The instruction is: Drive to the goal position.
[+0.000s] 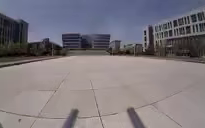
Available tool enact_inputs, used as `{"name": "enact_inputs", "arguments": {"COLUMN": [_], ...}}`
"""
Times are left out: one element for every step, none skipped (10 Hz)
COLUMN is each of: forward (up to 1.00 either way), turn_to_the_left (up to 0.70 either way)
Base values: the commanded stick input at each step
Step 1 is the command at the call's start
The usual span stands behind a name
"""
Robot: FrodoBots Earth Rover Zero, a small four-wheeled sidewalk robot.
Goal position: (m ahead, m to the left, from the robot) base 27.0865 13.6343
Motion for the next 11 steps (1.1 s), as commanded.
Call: {"name": "enact_inputs", "arguments": {"forward": [0.70, 0.70, 0.70, 0.70, 0.70, 0.70, 0.70, 0.70, 0.70, 0.70, 0.70], "turn_to_the_left": [0.00, 0.00, 0.00, 0.00, 0.00, 0.00, 0.00, 0.00, 0.00, 0.00, 0.00]}}
